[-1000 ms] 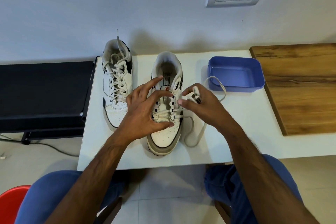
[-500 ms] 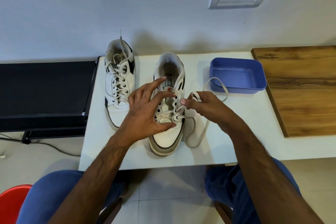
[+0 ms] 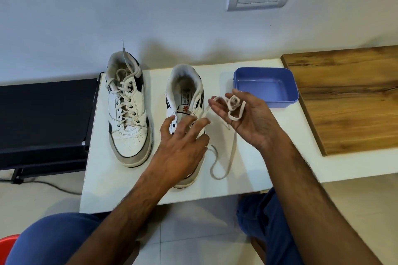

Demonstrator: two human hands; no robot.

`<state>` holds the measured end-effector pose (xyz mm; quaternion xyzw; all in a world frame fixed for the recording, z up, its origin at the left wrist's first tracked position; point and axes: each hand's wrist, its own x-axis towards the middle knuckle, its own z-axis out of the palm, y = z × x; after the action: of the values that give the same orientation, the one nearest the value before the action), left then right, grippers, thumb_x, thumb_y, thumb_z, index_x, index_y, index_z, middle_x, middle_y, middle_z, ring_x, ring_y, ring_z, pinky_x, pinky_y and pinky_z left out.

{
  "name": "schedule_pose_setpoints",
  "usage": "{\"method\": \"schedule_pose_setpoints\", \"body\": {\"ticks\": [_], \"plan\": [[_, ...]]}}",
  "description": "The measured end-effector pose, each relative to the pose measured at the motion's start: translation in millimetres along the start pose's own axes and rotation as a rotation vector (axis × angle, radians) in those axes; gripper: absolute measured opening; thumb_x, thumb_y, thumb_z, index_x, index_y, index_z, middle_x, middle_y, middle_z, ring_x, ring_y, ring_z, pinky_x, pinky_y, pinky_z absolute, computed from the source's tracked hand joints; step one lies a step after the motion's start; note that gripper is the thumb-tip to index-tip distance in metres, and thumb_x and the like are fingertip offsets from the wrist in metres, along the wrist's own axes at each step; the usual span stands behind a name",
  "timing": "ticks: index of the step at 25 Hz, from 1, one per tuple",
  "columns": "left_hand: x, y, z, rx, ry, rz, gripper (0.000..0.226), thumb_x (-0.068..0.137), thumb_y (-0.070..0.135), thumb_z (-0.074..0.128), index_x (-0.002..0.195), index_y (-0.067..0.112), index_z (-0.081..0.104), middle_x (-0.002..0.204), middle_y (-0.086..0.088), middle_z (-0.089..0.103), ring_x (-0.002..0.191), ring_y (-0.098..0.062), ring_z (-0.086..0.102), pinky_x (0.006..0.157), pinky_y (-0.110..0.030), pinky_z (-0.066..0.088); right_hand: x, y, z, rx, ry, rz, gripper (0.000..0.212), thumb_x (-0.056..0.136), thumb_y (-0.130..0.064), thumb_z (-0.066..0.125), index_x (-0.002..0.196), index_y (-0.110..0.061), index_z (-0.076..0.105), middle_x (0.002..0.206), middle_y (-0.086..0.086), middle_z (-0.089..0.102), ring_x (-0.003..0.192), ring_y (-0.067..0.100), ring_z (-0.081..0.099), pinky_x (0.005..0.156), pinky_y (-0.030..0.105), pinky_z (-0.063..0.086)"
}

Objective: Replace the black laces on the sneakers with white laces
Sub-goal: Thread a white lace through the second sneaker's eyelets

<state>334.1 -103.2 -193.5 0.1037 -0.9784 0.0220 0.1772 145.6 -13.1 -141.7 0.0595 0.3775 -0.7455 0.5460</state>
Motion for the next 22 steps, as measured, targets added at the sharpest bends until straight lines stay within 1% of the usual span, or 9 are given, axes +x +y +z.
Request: {"method": "schedule_pose_setpoints", "body": {"ticks": [3,5,7,10,13,14,16,19,22], "plan": [[4,0,-7,-0.183,0.02,-0.066,0.011,0.088,0.029,0.074,0.095,0.025,0.066,0.119,0.007,0.065,0.116,-0.019,0.048,0.092,-0.04,0.023,4,4,-1,-0.165,0.009,-0.025,0.01,0.095,-0.01,0.064,0.097,-0.004,0.057,0.102,0.021,0.06,0.124,0.049,0.058,0.103,0.053,0.051],[7,-4,-10,-0.335,0.015,-0.117,0.007,0.096,0.031,0.061,0.098,0.026,0.064,0.103,0.014,0.068,0.102,-0.014,0.051,0.084,-0.032,0.019,4,6,-2,-0.357,0.03,-0.055,0.021,0.096,-0.011,0.066,0.115,-0.008,0.057,0.106,0.015,0.062,0.121,0.042,0.063,0.099,0.05,0.055],[7,-9,-11,-0.427,-0.007,-0.137,0.011,0.1,0.027,0.053,0.102,0.025,0.064,0.097,0.017,0.069,0.093,-0.011,0.053,0.079,-0.032,0.023,2,9,-3,-0.709,0.065,-0.093,0.045,0.097,-0.016,0.067,0.139,-0.02,0.052,0.129,0.007,0.061,0.117,0.03,0.067,0.094,0.039,0.059],[7,-9,-16,-0.606,-0.014,-0.227,0.018,0.1,0.018,0.055,0.108,0.028,0.067,0.094,0.019,0.068,0.091,-0.006,0.055,0.083,-0.038,0.033,1,15,-5,-1.291,0.077,-0.254,0.056,0.098,-0.026,0.066,0.149,-0.035,0.044,0.156,-0.005,0.038,0.132,0.015,0.052,0.1,0.031,0.049],[11,-11,-25,-0.88,0.083,-0.415,0.02,0.097,0.016,0.059,0.106,0.027,0.072,0.09,0.016,0.071,0.086,-0.01,0.067,0.088,-0.049,0.045,-1,16,-1,-1.614,0.182,-0.524,0.03,0.098,-0.041,0.062,0.127,-0.034,0.063,0.149,-0.004,0.041,0.135,0.018,0.043,0.108,0.043,0.041],[13,-13,-27,-0.92,0.114,-0.469,0.02,0.096,0.015,0.059,0.105,0.026,0.074,0.09,0.015,0.073,0.085,-0.011,0.07,0.085,-0.052,0.049,-5,15,2,-1.625,0.177,-0.53,0.025,0.098,-0.05,0.059,0.11,-0.032,0.071,0.137,-0.006,0.051,0.128,0.015,0.047,0.106,0.043,0.04],[16,-17,-28,-0.902,0.154,-0.525,0.019,0.096,0.021,0.06,0.104,0.024,0.077,0.087,0.016,0.075,0.082,-0.007,0.071,0.079,-0.055,0.053,-16,14,9,-1.437,-0.031,-0.297,0.044,0.095,-0.063,0.051,0.088,-0.029,0.078,0.118,-0.011,0.065,0.115,0.007,0.057,0.1,0.036,0.041],[16,-24,-29,-0.873,0.199,-0.569,0.022,0.094,0.031,0.06,0.102,0.024,0.079,0.088,0.018,0.075,0.081,-0.006,0.071,0.077,-0.053,0.055,-25,20,9,-1.282,-0.37,-0.026,0.037,0.091,-0.053,0.063,0.098,-0.02,0.079,0.109,-0.004,0.075,0.11,0.012,0.066,0.102,0.037,0.049],[13,-29,-33,-0.789,0.221,-0.508,0.024,0.092,0.035,0.061,0.099,0.021,0.079,0.083,0.014,0.074,0.074,-0.008,0.068,0.073,-0.053,0.053,-19,26,9,-1.269,-0.326,-0.109,0.025,0.089,-0.03,0.076,0.104,-0.013,0.067,0.102,0.0,0.073,0.098,0.016,0.067,0.089,0.036,0.057]]}}
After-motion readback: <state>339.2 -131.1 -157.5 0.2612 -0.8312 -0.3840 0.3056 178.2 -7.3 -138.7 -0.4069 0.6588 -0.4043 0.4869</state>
